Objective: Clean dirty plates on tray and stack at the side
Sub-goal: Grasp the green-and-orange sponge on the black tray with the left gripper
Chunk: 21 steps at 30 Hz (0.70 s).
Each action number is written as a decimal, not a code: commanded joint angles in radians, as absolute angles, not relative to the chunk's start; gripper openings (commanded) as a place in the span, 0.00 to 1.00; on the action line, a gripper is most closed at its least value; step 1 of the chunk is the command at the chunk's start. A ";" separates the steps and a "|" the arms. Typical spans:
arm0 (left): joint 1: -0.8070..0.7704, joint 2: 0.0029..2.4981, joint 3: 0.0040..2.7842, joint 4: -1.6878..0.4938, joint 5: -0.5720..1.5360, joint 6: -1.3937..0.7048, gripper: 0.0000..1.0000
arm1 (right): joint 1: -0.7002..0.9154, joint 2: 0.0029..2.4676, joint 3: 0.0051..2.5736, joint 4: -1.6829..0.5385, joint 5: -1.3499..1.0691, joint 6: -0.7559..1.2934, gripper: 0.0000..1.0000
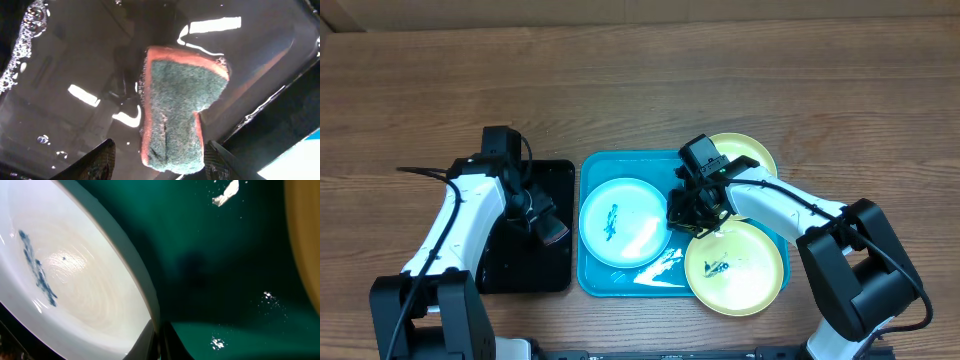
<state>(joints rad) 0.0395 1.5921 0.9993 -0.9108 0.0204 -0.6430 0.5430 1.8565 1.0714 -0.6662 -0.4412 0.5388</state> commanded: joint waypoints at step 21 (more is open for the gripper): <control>0.032 1.750 0.999 -0.827 0.072 -0.596 0.38 | 0.544 1.860 1.066 -0.661 -0.446 0.539 0.04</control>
<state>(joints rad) 0.0391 1.7412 0.9993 -0.8356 0.0601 -0.6205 0.5430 1.8565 1.0714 -0.6662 -0.4412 0.5392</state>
